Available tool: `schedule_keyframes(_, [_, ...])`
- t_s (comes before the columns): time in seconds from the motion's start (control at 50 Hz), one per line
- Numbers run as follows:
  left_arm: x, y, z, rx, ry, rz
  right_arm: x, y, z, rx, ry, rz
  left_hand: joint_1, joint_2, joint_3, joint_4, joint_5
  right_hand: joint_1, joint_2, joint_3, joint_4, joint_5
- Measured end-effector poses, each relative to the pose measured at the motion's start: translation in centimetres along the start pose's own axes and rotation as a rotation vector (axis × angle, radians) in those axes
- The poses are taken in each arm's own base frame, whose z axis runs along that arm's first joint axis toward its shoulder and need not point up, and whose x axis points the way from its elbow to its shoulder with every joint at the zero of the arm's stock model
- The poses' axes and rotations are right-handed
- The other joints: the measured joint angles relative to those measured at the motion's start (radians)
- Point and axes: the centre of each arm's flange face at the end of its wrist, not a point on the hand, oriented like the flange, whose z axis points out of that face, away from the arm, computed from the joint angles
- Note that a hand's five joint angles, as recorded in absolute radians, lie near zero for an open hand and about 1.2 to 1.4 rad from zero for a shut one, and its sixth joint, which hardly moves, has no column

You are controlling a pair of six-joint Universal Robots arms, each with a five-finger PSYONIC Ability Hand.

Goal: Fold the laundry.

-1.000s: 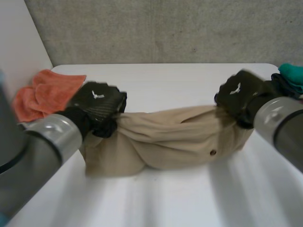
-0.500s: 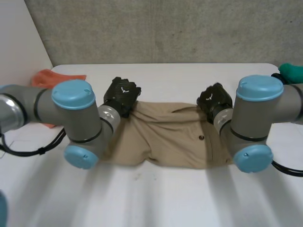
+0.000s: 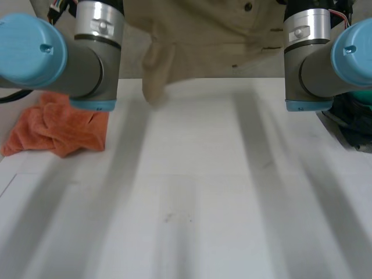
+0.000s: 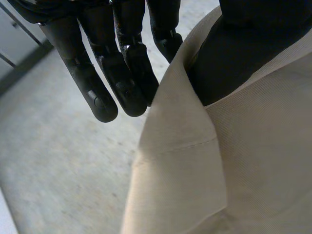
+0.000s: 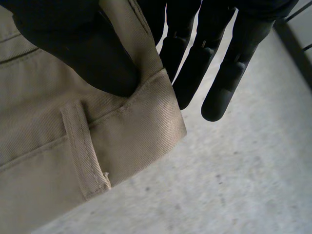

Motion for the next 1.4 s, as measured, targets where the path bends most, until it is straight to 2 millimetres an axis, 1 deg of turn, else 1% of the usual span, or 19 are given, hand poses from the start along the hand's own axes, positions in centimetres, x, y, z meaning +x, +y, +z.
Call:
schedule_keyframes(0.06, [0.8,1.1,-1.6,-0.066,0.047,-0.013,-0.7,0.7,-0.9,-0.052,-0.050,0.018,0.000,0.000,0.000,0.000,0.000,0.000,0.000,0.000,0.000,0.000])
schedule_keyframes(0.14, [2.5,3.1,-5.3,-0.188,0.137,-0.026,-2.8,3.0,-3.6,-0.167,-0.166,0.037,0.000,0.000,0.000,0.000,0.000,0.000,0.000,0.000,0.000,0.000])
schedule_keyframes(0.22, [4.4,4.7,-9.6,-0.310,0.234,-0.037,-5.2,5.5,-7.2,-0.284,-0.297,0.047,0.000,0.000,0.000,0.000,0.000,0.000,0.000,0.000,0.000,0.000])
schedule_keyframes(0.28, [6.0,5.7,-13.9,-0.420,0.326,-0.046,-7.3,7.4,-11.0,-0.386,-0.425,0.057,0.000,0.000,0.000,0.000,0.000,0.000,0.000,0.000,0.000,0.000])
schedule_keyframes(0.3, [6.4,5.9,-15.3,-0.456,0.357,-0.049,-7.6,7.5,-11.5,-0.397,-0.441,0.059,0.000,0.000,0.000,0.000,0.000,0.000,0.000,0.000,0.000,0.000])
schedule_keyframes(0.34, [7.2,6.1,-18.0,-0.525,0.416,-0.054,-8.8,8.6,-14.5,-0.470,-0.535,0.067,0.000,0.000,0.000,0.000,0.000,0.000,0.000,0.000,0.000,0.000])
schedule_keyframes(0.36, [7.2,6.1,-18.0,-0.525,0.416,-0.054,-8.8,8.6,-14.5,-0.470,-0.535,0.067,0.000,0.000,0.000,0.000,0.000,0.000,0.000,0.000,0.000,0.000])
schedule_keyframes(0.4, [7.8,6.1,-21.5,-0.620,0.499,-0.058,-9.4,9.0,-17.1,-0.541,-0.617,0.073,0.000,0.000,0.000,0.000,0.000,0.000,0.000,0.000,0.000,0.000])
schedule_keyframes(0.44, [7.9,5.8,-23.2,-0.672,0.544,-0.060,-9.4,9.0,-18.3,-0.579,-0.656,0.074,0.000,0.000,0.000,0.000,0.000,0.000,0.000,0.000,0.000,0.000])
schedule_keyframes(0.48, [7.7,5.0,-25.1,-0.741,0.599,-0.061,-9.1,8.8,-19.4,-0.619,-0.695,0.073,0.000,0.000,0.000,0.000,0.000,0.000,0.000,0.000,0.000,0.000])
schedule_keyframes(0.56, [6.8,3.2,-26.9,-0.823,0.658,-0.058,-7.5,7.4,-21.2,-0.708,-0.780,0.064,0.000,0.000,0.000,0.000,0.000,0.000,0.000,0.000,0.000,0.000])
schedule_keyframes(0.72, [2.5,-5.5,-30.6,-0.987,0.832,-0.026,-0.9,1.9,-25.9,-0.949,-1.036,0.003,0.000,0.000,0.000,0.000,0.000,0.000,0.000,0.000,0.000,0.000])
schedule_keyframes(0.82, [0.4,-9.3,-32.6,-1.043,0.948,-0.015,2.2,-0.6,-28.3,-1.020,-1.156,-0.060,0.000,0.000,0.000,0.000,0.001,0.000,0.000,0.000,0.000,0.000])
schedule_keyframes(0.88, [-0.3,-10.8,-33.4,-1.072,1.004,-0.015,3.6,-1.7,-29.4,-1.029,-1.208,-0.104,0.000,0.000,0.000,0.000,0.010,0.000,0.000,0.000,0.000,0.000])
schedule_keyframes(0.98, [0.0,-10.5,-32.8,-1.059,0.972,-0.038,3.8,-1.9,-29.8,-1.005,-1.191,-0.118,0.000,0.000,0.000,0.000,0.020,0.000,0.000,0.000,0.000,0.000])
schedule_keyframes(1.04, [0.5,-9.5,-31.8,-1.038,0.914,-0.054,3.4,-1.6,-29.7,-0.994,-1.155,-0.102,0.000,0.000,0.000,0.000,0.025,0.000,0.000,0.000,0.000,0.000])
schedule_keyframes(1.14, [0.9,-7.5,-29.9,-0.997,0.806,-0.070,2.4,-0.7,-29.6,-0.993,-1.110,-0.070,-0.624,-0.657,-0.641,-0.654,-0.629,0.000,0.000,0.000,0.000,0.000])
schedule_keyframes(1.22, [0.7,-6.4,-28.2,-0.965,0.738,-0.077,2.0,-0.2,-29.5,-0.991,-1.090,-0.060,-0.755,-0.829,-0.814,-0.834,-0.810,0.000,0.000,0.000,0.000,0.000])
schedule_keyframes(1.4, [-0.2,-1.8,-24.2,-0.885,0.643,-0.133,1.8,0.3,-29.3,-0.977,-1.063,-0.061,-0.790,-0.877,-0.868,-0.886,-0.865,0.000,0.000,0.000,0.000,0.001])
